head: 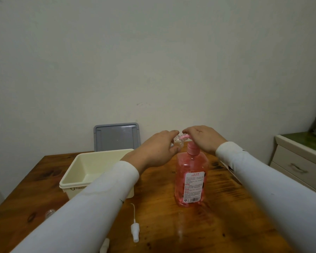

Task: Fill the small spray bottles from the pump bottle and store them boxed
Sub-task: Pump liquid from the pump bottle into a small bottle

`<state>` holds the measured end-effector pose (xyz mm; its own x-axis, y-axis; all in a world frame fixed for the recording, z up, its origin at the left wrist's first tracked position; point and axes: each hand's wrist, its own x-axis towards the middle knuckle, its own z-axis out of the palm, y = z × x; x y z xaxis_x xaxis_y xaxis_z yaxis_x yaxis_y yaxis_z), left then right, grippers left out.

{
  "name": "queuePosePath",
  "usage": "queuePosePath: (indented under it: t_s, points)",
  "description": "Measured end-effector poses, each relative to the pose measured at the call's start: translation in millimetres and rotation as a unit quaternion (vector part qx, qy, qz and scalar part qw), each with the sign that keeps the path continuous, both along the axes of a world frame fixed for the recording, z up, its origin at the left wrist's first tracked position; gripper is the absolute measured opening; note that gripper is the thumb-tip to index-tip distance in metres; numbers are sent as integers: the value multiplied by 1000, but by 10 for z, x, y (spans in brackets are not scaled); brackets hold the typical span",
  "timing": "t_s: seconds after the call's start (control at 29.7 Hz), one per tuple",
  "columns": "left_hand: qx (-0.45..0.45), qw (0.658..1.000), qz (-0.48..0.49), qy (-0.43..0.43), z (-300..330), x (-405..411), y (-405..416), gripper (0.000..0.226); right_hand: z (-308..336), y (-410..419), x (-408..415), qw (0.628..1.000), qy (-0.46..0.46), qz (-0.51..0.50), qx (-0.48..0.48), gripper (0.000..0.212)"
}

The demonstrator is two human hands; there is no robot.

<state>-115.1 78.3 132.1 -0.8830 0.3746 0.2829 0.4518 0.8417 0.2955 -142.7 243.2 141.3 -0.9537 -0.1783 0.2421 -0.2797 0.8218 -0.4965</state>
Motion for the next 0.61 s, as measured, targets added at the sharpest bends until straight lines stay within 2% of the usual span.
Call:
queuePosePath:
  t_s: [0.34,0.61]
  points:
    - [-8,1000,5,-18,-83,28,0,55,-89,-18,26,999,-16,2,29,44]
    - [4,1000,0,-14,-15,25,2,55,-29,-6,19,1000,6,1,0,43]
